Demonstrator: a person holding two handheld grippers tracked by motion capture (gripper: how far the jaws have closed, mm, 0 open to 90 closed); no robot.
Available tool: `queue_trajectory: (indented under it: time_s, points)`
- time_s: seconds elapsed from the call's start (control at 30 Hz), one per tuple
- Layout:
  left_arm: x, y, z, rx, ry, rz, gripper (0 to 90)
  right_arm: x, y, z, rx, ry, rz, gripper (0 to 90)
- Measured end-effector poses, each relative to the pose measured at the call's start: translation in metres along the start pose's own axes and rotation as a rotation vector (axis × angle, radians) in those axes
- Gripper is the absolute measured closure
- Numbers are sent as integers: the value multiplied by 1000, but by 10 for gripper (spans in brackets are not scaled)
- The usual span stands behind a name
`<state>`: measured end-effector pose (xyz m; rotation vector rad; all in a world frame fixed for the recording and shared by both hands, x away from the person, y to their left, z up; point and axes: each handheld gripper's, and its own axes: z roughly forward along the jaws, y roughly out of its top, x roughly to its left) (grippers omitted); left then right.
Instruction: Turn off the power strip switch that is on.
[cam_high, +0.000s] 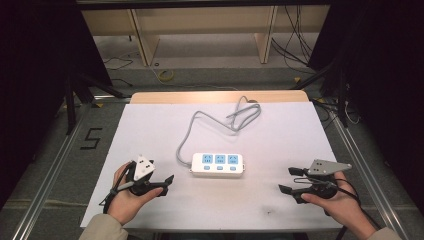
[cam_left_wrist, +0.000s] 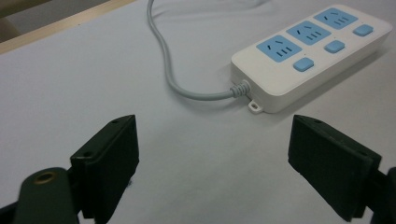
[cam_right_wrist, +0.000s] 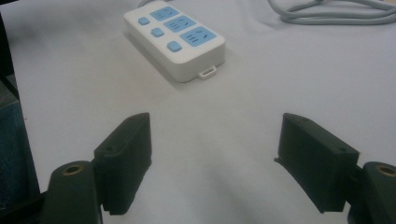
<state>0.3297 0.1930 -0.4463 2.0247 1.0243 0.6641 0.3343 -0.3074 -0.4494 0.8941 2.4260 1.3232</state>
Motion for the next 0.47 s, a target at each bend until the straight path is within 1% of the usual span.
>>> queue_trajectory:
  time_s: [0.03,0.33,0.47]
  points:
    - [0,-1,0,3,3,5,160,0,0,0,-1,0,-2,263]
    - [0,-2,0,7,9,1,161,0,0,0,-1,2,-1,263]
    - [-1,-3,1,14,5,5,161,-1,0,1,-1,3,-4,263]
